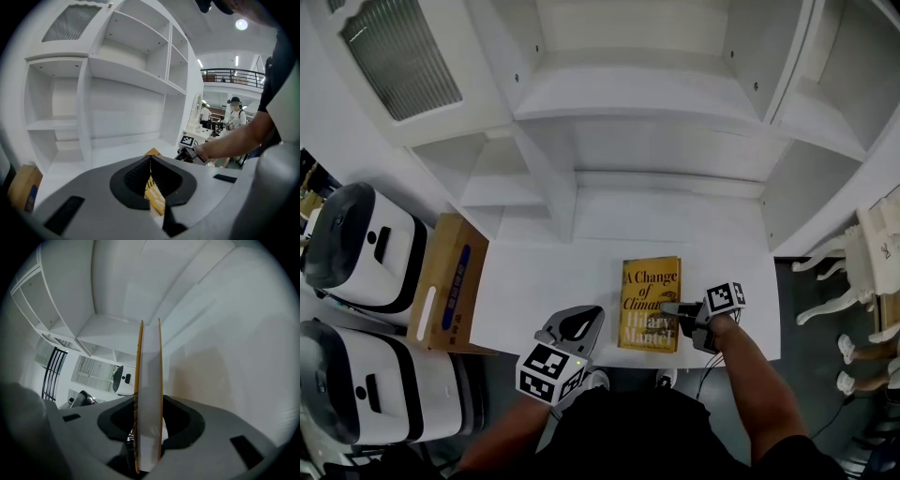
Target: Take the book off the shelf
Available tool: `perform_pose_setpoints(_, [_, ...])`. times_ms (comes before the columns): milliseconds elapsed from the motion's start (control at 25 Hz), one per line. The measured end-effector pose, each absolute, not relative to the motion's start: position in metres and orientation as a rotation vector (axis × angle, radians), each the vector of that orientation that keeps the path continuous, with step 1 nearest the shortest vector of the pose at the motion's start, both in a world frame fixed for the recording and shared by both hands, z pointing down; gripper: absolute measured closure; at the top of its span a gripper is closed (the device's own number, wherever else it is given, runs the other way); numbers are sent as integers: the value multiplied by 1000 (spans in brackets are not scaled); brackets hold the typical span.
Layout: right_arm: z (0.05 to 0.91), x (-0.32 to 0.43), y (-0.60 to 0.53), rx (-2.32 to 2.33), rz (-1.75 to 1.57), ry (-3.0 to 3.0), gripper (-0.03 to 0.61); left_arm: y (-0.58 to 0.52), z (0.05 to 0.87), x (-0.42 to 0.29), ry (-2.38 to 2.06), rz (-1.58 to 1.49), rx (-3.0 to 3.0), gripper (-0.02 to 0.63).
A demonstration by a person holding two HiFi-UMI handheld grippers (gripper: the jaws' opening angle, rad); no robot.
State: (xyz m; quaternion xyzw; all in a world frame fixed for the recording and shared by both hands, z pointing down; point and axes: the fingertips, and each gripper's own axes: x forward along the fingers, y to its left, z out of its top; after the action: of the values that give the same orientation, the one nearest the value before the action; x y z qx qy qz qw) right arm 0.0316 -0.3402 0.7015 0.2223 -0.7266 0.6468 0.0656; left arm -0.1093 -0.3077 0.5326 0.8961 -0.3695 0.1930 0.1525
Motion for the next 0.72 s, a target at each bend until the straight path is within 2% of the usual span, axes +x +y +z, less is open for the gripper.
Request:
perform_pose_setpoints(320, [719,24,-345,660,2003,-2141,416,-308,535,-111,-1065,500,2507,603])
perform_pose_setpoints(720, [747,33,-344,776,1857,-2049,403,-308,538,-113,-1069,511,2502,603])
